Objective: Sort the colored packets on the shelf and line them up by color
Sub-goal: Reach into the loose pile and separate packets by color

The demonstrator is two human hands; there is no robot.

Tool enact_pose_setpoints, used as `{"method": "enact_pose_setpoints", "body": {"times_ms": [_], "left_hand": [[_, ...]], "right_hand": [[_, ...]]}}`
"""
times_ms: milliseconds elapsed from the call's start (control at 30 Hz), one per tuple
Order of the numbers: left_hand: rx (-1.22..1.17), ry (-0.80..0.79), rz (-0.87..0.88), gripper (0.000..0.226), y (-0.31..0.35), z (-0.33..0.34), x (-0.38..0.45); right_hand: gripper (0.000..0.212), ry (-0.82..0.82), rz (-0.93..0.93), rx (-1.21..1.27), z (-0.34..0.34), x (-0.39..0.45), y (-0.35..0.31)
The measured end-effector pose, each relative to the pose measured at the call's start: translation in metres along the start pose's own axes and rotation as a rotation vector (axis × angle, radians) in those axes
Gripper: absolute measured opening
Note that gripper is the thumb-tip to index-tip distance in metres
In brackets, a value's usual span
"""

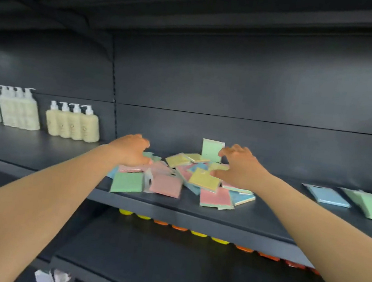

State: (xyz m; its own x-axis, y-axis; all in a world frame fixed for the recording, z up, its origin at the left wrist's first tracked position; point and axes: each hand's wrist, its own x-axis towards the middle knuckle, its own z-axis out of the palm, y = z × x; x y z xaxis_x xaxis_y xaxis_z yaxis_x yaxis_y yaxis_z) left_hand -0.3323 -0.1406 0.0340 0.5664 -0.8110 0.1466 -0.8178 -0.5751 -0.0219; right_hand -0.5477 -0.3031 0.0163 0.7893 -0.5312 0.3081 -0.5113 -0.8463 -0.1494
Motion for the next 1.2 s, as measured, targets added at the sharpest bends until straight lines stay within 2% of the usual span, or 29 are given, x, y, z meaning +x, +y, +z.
{"method": "enact_pose_setpoints", "body": {"times_ms": [100, 233, 500, 667, 800, 867, 933, 1100, 1200], "left_hand": [[-0.132, 0.002, -0.045, 0.048, -0.051, 0.002, -0.010], [-0.180, -0.002, -0.096, 0.050, -0.114, 0.010, -0.002], [-0.269, -0.012, -0.159, 0.042, -0.193, 0.045, 0.057], [-0.479, -0.022, -0.208, 0.062, -0.232, 0.073, 0.113], [-0.531, -0.080, -0.220, 0.070, -0.255, 0.101, 0.155], [-0.561, -0.112, -0.206, 0.061, -0.261, 0.110, 0.170], [-0.609, -0.138, -0.192, 0.053, -0.267, 0.119, 0.181], [-0.792, -0.182, -0.170, 0.057, -0.288, 0.139, 0.200], [-0.866, -0.181, -0.172, 0.050, -0.297, 0.146, 0.203]], "right_hand": [[0.055, -0.023, -0.028, 0.008, 0.017, 0.019, -0.048], [0.054, -0.055, -0.058, 0.068, 0.033, 0.056, -0.098], [0.052, -0.160, -0.048, 0.213, 0.076, 0.152, -0.152], [0.052, -0.219, 0.040, 0.304, 0.113, 0.221, -0.172], [0.057, -0.280, 0.134, 0.310, 0.140, 0.270, -0.183], [0.059, -0.301, 0.186, 0.332, 0.152, 0.290, -0.186], [0.048, -0.333, 0.237, 0.341, 0.165, 0.306, -0.188], [0.057, -0.347, 0.344, 0.319, 0.193, 0.344, -0.189], [0.056, -0.370, 0.423, 0.327, 0.204, 0.356, -0.192]]}}
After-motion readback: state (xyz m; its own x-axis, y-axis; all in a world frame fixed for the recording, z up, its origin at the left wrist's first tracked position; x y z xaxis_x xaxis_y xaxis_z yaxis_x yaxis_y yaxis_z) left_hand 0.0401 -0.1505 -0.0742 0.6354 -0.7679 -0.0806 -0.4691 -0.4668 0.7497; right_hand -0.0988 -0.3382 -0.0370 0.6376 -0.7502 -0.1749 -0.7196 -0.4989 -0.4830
